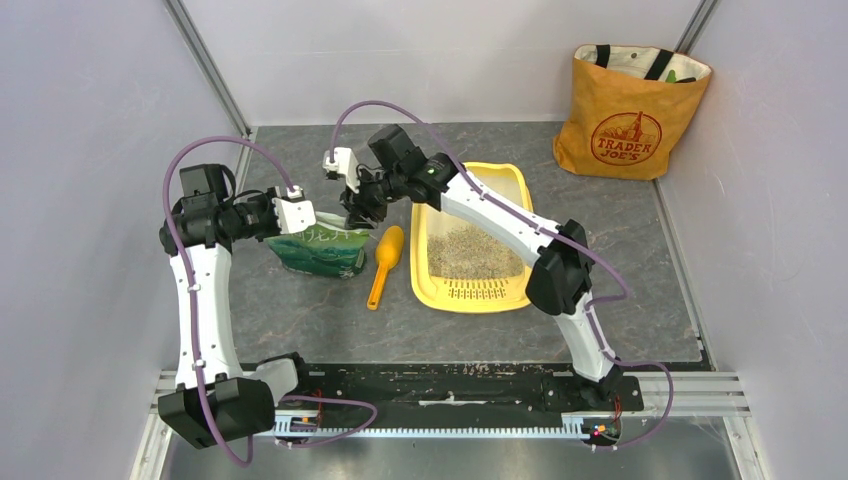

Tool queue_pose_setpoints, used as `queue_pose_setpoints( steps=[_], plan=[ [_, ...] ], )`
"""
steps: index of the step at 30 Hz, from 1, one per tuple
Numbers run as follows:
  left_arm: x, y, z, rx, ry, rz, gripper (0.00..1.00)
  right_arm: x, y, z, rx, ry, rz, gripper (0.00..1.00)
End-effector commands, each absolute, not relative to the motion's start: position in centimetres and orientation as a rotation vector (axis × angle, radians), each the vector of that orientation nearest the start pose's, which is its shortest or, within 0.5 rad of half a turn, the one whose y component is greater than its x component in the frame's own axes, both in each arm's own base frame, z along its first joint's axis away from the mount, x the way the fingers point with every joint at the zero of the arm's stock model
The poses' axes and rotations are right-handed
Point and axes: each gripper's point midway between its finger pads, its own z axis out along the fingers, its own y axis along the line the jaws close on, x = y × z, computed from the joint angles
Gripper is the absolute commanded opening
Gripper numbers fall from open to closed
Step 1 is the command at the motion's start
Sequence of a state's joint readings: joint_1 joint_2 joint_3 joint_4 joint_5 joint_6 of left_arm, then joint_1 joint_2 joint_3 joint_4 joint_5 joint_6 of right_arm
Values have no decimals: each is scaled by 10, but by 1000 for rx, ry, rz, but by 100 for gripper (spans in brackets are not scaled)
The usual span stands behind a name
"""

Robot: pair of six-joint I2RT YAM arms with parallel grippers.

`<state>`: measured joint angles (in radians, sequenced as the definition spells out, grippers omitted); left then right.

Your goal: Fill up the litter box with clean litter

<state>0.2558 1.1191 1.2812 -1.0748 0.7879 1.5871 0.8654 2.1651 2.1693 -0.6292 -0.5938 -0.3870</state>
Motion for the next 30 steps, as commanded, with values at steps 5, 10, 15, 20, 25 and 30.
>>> queue_pose_setpoints(
  steps=[5, 10, 15, 20, 25, 30],
  plan=[
    [295, -37, 298, 1561, 1328, 69, 2, 327, 484, 204, -1504, 1785, 723, 47],
    [292, -39, 296, 1565, 1319, 64, 2, 324, 480, 214, -1393, 1877, 742, 47],
    [292, -39, 296, 1550, 1334, 55, 2, 317, 470, 211, -1318, 2026, 747, 57],
    [289, -40, 295, 1530, 1335, 59, 2, 304, 462, 183, -1290, 2188, 764, 47],
    [277, -52, 296, 1514, 1306, 0, 2, 324, 489, 208, -1132, 2162, 830, 0],
    [259, -73, 304, 1553, 1268, -176, 2, 341, 511, 272, -927, 1992, 935, 0]
  ],
)
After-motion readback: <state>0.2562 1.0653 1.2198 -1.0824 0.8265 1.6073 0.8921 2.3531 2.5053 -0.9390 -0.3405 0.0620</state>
